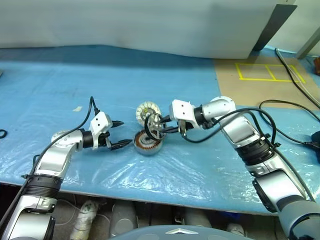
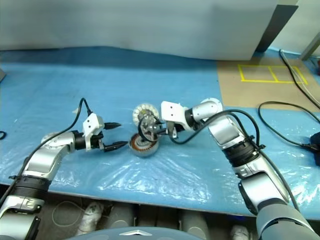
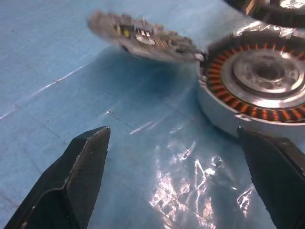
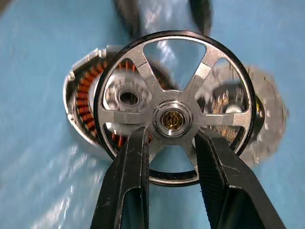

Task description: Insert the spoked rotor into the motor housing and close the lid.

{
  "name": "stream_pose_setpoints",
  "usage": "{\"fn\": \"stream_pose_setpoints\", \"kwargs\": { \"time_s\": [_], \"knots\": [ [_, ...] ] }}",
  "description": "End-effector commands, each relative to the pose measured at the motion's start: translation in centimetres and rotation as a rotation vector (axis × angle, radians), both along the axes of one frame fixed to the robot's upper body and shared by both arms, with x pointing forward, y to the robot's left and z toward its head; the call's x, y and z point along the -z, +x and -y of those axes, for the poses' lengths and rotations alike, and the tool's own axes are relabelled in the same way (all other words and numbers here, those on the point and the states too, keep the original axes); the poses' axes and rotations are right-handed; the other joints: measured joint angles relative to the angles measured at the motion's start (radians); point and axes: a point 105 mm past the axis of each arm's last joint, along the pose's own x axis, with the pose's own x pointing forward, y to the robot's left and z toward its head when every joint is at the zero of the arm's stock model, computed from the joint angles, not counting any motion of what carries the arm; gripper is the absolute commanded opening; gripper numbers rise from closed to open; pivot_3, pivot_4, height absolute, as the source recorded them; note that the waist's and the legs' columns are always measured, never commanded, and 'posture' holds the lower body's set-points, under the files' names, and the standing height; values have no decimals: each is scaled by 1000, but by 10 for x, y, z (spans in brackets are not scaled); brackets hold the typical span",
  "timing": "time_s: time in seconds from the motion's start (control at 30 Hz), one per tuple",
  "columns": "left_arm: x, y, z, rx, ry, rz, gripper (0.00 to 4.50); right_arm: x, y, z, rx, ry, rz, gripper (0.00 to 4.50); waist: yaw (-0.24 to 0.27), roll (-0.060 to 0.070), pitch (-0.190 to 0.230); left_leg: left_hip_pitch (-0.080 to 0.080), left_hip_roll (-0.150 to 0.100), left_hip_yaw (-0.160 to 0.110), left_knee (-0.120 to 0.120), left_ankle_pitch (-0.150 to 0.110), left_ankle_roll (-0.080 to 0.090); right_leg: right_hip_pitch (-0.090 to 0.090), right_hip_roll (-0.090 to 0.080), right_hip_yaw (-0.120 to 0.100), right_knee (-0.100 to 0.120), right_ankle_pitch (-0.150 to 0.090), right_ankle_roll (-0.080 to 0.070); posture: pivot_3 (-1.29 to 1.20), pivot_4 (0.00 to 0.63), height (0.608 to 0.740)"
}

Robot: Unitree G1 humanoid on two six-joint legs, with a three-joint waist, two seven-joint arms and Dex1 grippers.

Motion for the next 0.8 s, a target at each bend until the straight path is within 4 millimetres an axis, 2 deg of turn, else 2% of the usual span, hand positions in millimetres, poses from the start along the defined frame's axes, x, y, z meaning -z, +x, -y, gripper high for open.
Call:
{"fn": "stream_pose_setpoints", "kwargs": {
  "time_s": [0.03, 0.17, 0.4, 0.47, 0.53, 0.8],
  "knots": [
    [-14, 0, 4, 22, -37, 26, 4500, -23, 3, -14, 7, 109, -11, 992, -7, 0, 0, 0, 0, 0, 0, 0, 0, 0, 0, 1, 0, 0, 0, 0, 150, 740],
    [-16, 1, 4, 23, -38, 28, 4500, -39, 8, -15, 27, 159, -13, 992, -19, 0, 0, 2, 0, 0, 0, 0, 0, 0, 1, 2, 1, -1, -1, 0, 150, 740],
    [-15, 4, 4, 16, -32, 30, 4500, -65, -12, -30, -79, 212, -21, 992, -17, 0, 0, 1, -1, 0, -1, 1, 1, 0, 0, 2, 0, 0, 0, 0, 150, 740],
    [-14, 3, 4, 18, -30, 29, 4500, -59, -16, -32, -102, 185, -35, 992, -17, 0, 0, 1, -1, 0, -1, 1, 1, 0, 1, 2, 0, 0, 0, 0, 150, 740],
    [-12, 2, 5, 30, -25, 23, 4500, -45, -19, -31, -127, 124, -44, 992, -17, 0, 0, 1, -1, 0, -1, 1, 1, 0, 0, 2, 0, 0, 0, 0, 150, 740],
    [-7, -15, 4, 82, 8, -1, 4500, -15, -13, -27, -134, 43, -54, 992, -19, 0, 0, 1, -1, 0, -1, 0, 0, 0, 0, 2, 0, 0, 0, 0, 150, 740]
  ]
}}
